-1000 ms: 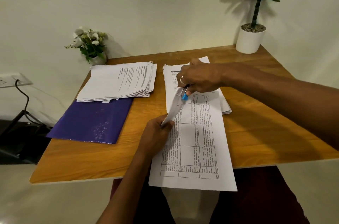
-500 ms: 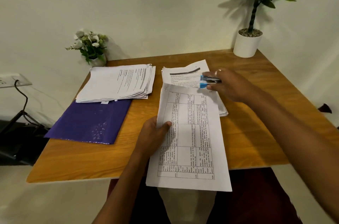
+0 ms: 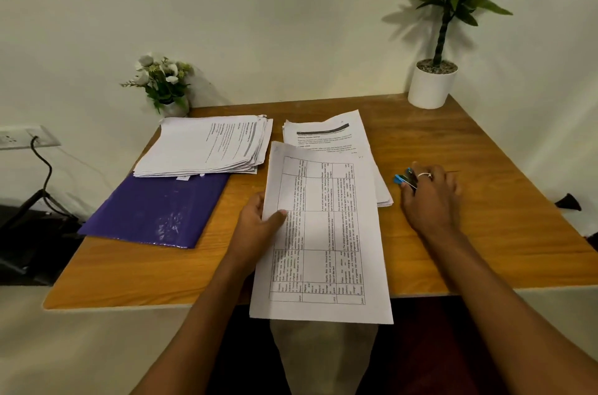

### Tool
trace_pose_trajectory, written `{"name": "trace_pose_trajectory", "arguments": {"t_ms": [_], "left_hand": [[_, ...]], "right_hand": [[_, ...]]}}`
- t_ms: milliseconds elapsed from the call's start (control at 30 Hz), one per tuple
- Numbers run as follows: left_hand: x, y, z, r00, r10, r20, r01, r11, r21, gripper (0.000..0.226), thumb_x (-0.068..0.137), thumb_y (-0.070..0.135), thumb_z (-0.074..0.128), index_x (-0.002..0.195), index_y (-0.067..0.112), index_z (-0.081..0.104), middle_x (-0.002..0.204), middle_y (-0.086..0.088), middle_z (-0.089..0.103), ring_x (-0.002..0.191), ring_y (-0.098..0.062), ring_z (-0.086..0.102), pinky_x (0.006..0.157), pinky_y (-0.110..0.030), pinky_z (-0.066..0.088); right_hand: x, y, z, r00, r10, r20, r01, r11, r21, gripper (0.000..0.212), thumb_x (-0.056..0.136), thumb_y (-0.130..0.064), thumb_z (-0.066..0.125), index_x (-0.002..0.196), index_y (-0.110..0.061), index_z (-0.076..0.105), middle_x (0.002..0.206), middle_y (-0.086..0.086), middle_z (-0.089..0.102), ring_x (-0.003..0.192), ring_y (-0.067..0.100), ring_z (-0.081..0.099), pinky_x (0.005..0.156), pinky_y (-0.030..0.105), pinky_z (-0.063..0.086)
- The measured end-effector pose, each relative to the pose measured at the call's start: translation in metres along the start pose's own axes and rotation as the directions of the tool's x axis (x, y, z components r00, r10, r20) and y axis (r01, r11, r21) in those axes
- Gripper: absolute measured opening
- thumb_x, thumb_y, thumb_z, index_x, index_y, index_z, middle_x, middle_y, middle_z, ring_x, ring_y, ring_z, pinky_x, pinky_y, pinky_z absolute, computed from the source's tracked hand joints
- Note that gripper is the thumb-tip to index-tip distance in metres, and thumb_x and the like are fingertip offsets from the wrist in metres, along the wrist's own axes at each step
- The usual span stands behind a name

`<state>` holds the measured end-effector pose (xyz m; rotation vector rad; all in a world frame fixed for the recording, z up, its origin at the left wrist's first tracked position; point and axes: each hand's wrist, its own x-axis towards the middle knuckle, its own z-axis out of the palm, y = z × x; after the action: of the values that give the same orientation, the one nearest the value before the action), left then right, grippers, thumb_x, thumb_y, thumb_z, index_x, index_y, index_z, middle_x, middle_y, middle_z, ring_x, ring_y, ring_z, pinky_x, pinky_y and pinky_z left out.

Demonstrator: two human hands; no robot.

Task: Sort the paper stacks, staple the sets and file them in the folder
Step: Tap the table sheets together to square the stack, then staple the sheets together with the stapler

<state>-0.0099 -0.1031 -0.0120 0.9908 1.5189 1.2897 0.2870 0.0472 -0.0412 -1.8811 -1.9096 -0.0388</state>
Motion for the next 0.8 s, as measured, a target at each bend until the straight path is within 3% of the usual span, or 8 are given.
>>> {"name": "trace_pose_trajectory", "arguments": {"t_ms": [133, 467, 633, 700, 800], "left_hand": [[0.011, 0.017, 0.007, 0.991, 0.037, -0.125, -0.042, 0.998, -0.043, 0.030, 0.100, 0.018, 0.062, 0.130, 0.021, 0.055, 0.111, -0.003, 0.074, 0.091, -0.019, 0.076, 0.066, -0.031, 0.062], [0.141, 0.052, 0.033, 0.990, 0.015, -0.141, 0.019, 0.971, 0.237, 0.039, 0.102, 0.026, 0.059, 0.139, 0.021, 0.050, 0.122, -0.001, 0.067, 0.081, -0.009, 0.067, 0.051, -0.021, 0.050], [0.168, 0.041, 0.035, 0.992, 0.038, -0.121, 0.013, 0.920, 0.392, 0.045, 0.101, 0.027, 0.061, 0.143, 0.017, 0.049, 0.134, -0.005, 0.064, 0.104, -0.022, 0.069, 0.065, -0.025, 0.054], [0.171, 0.040, 0.036, 0.992, 0.087, -0.088, -0.040, 0.898, 0.438, 0.049, 0.101, 0.026, 0.061, 0.147, 0.016, 0.047, 0.139, -0.006, 0.061, 0.118, -0.027, 0.066, 0.082, -0.032, 0.056], [0.165, 0.041, 0.032, 0.969, 0.223, -0.111, -0.123, 0.815, 0.566, 0.047, 0.101, 0.024, 0.059, 0.145, 0.016, 0.048, 0.142, -0.006, 0.058, 0.125, -0.025, 0.060, 0.092, -0.030, 0.051]], "right_hand": [[-0.001, 0.002, 0.005, 0.994, -0.086, -0.061, 0.086, 0.996, -0.002, 0.031, 0.095, -0.018, 0.065, 0.125, -0.009, 0.068, 0.122, 0.015, 0.060, 0.112, 0.033, 0.054, 0.096, 0.049, 0.042], [0.002, 0.002, 0.008, 0.998, -0.055, -0.031, 0.056, 0.997, 0.053, 0.036, 0.095, -0.017, 0.066, 0.130, -0.010, 0.066, 0.126, 0.015, 0.059, 0.116, 0.031, 0.056, 0.098, 0.049, 0.047], [0.001, 0.002, 0.008, 0.997, -0.067, -0.049, 0.070, 0.995, 0.066, 0.034, 0.093, -0.014, 0.067, 0.127, -0.007, 0.067, 0.124, 0.016, 0.059, 0.113, 0.033, 0.057, 0.095, 0.049, 0.046], [0.000, 0.003, 0.009, 0.996, -0.075, -0.056, 0.078, 0.995, 0.062, 0.034, 0.092, -0.013, 0.068, 0.126, -0.007, 0.068, 0.123, 0.017, 0.060, 0.112, 0.033, 0.057, 0.092, 0.048, 0.047], [-0.001, 0.003, 0.008, 0.996, -0.072, -0.048, 0.074, 0.996, 0.052, 0.035, 0.093, -0.015, 0.068, 0.128, -0.007, 0.067, 0.124, 0.017, 0.059, 0.112, 0.033, 0.057, 0.093, 0.047, 0.046]]}}
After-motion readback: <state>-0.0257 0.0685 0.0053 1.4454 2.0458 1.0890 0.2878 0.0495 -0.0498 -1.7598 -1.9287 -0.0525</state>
